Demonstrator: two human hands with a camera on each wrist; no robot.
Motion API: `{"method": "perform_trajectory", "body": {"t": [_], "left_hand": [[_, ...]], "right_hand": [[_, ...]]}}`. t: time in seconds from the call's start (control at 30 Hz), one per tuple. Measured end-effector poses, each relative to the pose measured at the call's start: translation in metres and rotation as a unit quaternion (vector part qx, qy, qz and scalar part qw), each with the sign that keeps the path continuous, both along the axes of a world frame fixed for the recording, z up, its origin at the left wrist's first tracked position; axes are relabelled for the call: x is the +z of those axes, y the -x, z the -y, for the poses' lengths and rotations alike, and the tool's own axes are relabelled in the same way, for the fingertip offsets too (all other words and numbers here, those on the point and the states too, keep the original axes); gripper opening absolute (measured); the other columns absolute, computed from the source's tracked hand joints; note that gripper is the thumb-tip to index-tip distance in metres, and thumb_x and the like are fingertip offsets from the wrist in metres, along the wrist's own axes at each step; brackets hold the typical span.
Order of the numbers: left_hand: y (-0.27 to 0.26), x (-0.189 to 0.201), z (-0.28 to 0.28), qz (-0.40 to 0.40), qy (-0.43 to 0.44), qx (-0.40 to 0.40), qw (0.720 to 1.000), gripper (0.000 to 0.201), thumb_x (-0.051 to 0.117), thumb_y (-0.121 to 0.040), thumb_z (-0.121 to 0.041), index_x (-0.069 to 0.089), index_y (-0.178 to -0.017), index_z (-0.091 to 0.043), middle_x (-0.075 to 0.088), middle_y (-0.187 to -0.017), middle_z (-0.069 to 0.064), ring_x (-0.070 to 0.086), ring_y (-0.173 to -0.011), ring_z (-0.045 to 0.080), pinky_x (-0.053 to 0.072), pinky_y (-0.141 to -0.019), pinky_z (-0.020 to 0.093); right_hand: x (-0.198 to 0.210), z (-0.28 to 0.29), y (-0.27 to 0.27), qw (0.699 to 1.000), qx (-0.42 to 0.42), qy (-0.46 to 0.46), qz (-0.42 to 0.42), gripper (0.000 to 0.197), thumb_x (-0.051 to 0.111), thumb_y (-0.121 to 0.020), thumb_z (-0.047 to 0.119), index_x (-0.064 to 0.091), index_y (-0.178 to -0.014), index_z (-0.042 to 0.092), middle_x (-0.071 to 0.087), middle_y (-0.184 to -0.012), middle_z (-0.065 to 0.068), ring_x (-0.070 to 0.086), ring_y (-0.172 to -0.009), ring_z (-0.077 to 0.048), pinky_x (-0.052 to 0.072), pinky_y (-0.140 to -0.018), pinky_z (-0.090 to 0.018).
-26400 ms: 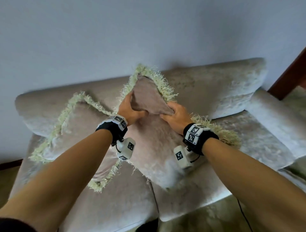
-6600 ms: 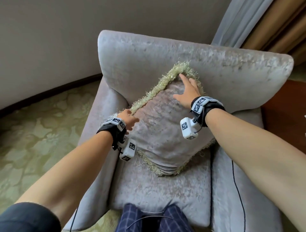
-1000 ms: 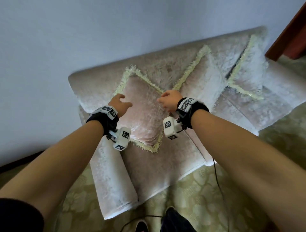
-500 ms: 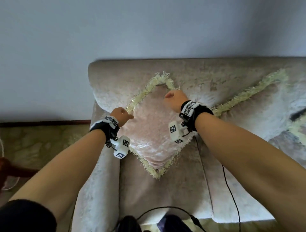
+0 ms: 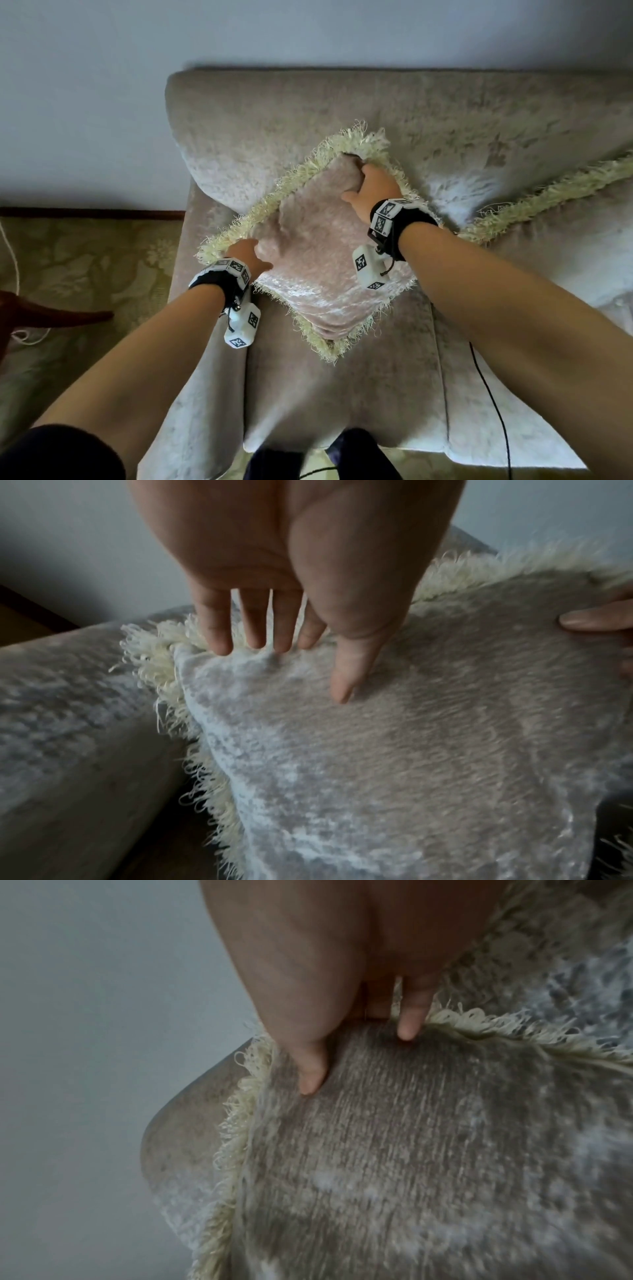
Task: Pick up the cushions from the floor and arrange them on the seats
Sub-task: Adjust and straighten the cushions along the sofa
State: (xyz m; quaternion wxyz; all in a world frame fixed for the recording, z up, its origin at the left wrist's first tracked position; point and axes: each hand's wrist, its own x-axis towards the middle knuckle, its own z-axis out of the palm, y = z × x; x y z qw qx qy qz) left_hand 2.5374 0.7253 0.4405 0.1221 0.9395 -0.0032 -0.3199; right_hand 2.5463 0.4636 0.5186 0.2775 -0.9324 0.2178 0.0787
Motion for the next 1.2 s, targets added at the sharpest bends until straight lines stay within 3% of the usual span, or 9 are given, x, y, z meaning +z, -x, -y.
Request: {"method": "perform_trajectory", "body": {"t": [0.23, 0.43, 0.53, 0.6, 0.7, 0.8, 1.0, 1.13, 1.2], "left_hand": [[0.017, -0.035, 0.013, 0.018, 0.0, -0.007, 1.0, 0.055, 0.069, -0.087, -0.033, 0.053, -0.135, -0.01, 0.048, -0.143, 0.016, 0.059, -0.118, 0.03, 0.046, -0.1, 0.039], [0.015, -0.052, 0.01, 0.048, -0.088, -0.141, 0.985, 0.033, 0.05, -0.097, -0.023, 0.061, -0.126, -0.032, 0.046, -0.141, 0.016, 0.043, -0.132, 0.037, 0.052, -0.094, 0.047], [0.016, -0.049, 0.01, 0.055, -0.069, -0.14, 0.986, 0.044, 0.044, -0.091, -0.005, 0.061, -0.126, -0.025, 0.055, -0.134, 0.016, 0.047, -0.127, 0.039, 0.05, -0.098, 0.048], [0.019, -0.033, 0.014, 0.062, -0.015, -0.084, 0.994, 0.032, 0.051, -0.092, -0.014, 0.06, -0.122, -0.015, 0.059, -0.127, 0.015, 0.055, -0.118, 0.035, 0.049, -0.098, 0.045], [0.015, -0.016, 0.016, 0.111, 0.086, 0.007, 0.99, 0.08, 0.073, -0.077, -0.038, 0.034, -0.142, -0.012, 0.043, -0.143, 0.014, 0.038, -0.134, 0.036, 0.035, -0.11, 0.05], [0.008, 0.011, 0.015, 0.125, 0.065, -0.049, 0.989, 0.121, 0.083, -0.065, -0.047, 0.007, -0.153, -0.017, 0.016, -0.159, 0.008, 0.014, -0.147, 0.033, 0.018, -0.118, 0.051], [-0.002, 0.082, 0.022, 0.223, 0.057, -0.085, 0.97, 0.031, 0.062, -0.089, -0.029, 0.064, -0.12, -0.029, 0.071, -0.11, 0.006, 0.065, -0.096, 0.031, 0.052, -0.088, 0.041], [-0.018, 0.142, 0.04, 0.261, 0.076, -0.108, 0.956, 0.02, 0.056, -0.093, -0.027, 0.068, -0.109, -0.025, 0.068, -0.091, 0.007, 0.061, -0.08, 0.03, 0.05, -0.075, 0.038], [-0.03, 0.169, 0.051, 0.283, 0.117, -0.111, 0.945, 0.018, 0.057, -0.092, -0.026, 0.069, -0.106, -0.023, 0.068, -0.091, 0.007, 0.059, -0.081, 0.029, 0.047, -0.073, 0.035]], "right_hand": [[-0.027, 0.011, 0.023, 1.0, -0.022, -0.007, 0.019, 0.027, 0.076, -0.08, 0.037, 0.065, -0.096, 0.018, 0.066, -0.094, -0.003, 0.063, -0.085, -0.025, 0.053, -0.076, -0.033], [-0.035, 0.022, 0.044, 0.995, -0.065, -0.075, -0.002, 0.025, 0.079, -0.074, 0.028, 0.058, -0.085, 0.02, 0.065, -0.087, -0.002, 0.061, -0.08, -0.022, 0.042, -0.067, -0.026], [-0.03, 0.027, 0.052, 0.987, -0.096, -0.13, 0.021, 0.023, 0.082, -0.073, 0.025, 0.06, -0.081, 0.022, 0.067, -0.086, 0.0, 0.063, -0.08, -0.018, 0.047, -0.072, -0.026], [-0.014, 0.026, 0.052, 0.976, -0.118, -0.174, 0.05, 0.023, 0.082, -0.076, 0.021, 0.059, -0.076, 0.022, 0.061, -0.075, 0.005, 0.057, -0.068, -0.011, 0.045, -0.068, -0.024], [0.016, 0.022, 0.049, 0.951, -0.151, -0.251, 0.104, 0.025, 0.083, -0.075, 0.014, 0.059, -0.073, 0.02, 0.065, -0.079, -0.002, 0.062, -0.071, -0.017, 0.054, -0.073, -0.029], [0.041, 0.019, 0.049, 0.909, -0.194, -0.349, 0.116, 0.022, 0.082, -0.074, 0.007, 0.063, -0.077, 0.017, 0.072, -0.086, -0.009, 0.071, -0.08, -0.028, 0.06, -0.077, -0.045], [0.08, 0.034, 0.073, 0.82, -0.242, -0.505, 0.121, 0.018, 0.07, -0.084, -0.005, 0.059, -0.083, 0.01, 0.068, -0.079, -0.011, 0.067, -0.069, -0.024, 0.058, -0.064, -0.038], [0.098, 0.069, 0.077, 0.785, -0.286, -0.529, 0.15, 0.032, 0.073, -0.083, 0.003, 0.06, -0.111, -0.001, 0.071, -0.099, -0.018, 0.072, -0.083, -0.031, 0.06, -0.064, -0.041], [0.107, 0.089, 0.077, 0.779, -0.291, -0.534, 0.154, 0.021, 0.068, -0.089, 0.006, 0.062, -0.109, 0.002, 0.073, -0.088, -0.013, 0.073, -0.074, -0.026, 0.059, -0.057, -0.036]]}}
